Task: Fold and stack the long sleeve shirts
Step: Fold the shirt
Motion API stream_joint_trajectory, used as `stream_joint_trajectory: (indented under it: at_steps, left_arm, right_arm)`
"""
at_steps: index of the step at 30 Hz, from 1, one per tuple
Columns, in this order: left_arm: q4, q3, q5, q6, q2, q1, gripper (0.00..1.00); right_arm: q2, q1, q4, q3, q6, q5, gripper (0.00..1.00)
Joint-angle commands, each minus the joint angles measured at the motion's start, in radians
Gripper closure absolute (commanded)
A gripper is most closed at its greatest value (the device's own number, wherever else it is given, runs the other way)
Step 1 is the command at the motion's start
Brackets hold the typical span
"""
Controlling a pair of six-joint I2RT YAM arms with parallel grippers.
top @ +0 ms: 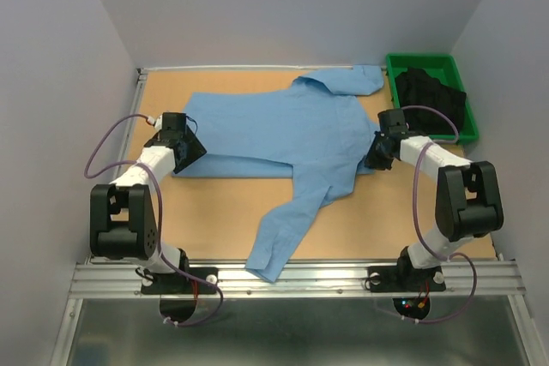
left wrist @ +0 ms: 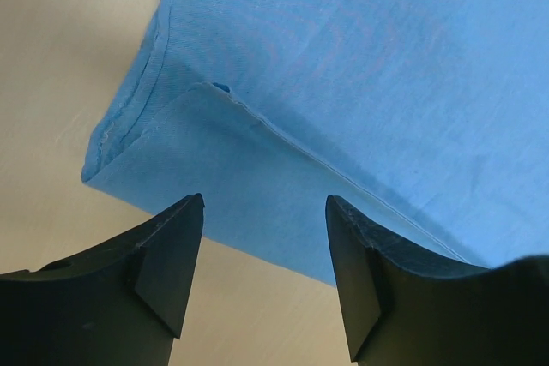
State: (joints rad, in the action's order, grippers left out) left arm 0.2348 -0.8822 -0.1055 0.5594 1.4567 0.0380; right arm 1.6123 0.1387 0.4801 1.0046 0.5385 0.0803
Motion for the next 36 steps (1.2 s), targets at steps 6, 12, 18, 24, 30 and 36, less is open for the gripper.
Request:
stream_joint_trajectory:
  at_steps: [6,12,18,24,30,36]
  left_arm:
    - [-0.018,0.028,-0.052,0.051,0.060,-0.016,0.33]
    - [0.001,0.031,-0.069,0.059,0.073,-0.029,0.33]
    - [-0.018,0.022,0.042,0.033,-0.039,-0.029,0.16]
    - [-0.158,0.100,0.186,0.052,-0.166,0.126,0.19]
    - [-0.414,0.152,0.262,0.086,-0.119,0.304,0.25]
    - [-0.584,0.149,0.458,0.128,0.013,0.395,0.63]
  right_arm:
    - [-0.037,-0.106,-0.158,-0.187,0.055,-0.063,0.78]
    - [-0.087,-0.122,-0.155,-0.219,0.051,-0.057,0.78]
    - [-0.178,-0.120,-0.155,-0.198,0.009,-0.161,0.77]
    - [-0.233,-0.122,-0.163,-0.192,-0.018,-0.230,0.75]
    - [-0.232,-0.122,-0.201,-0.204,-0.041,-0.315,0.75]
    - [-0.209,-0.120,-0.287,-0.261,-0.031,-0.396,0.75]
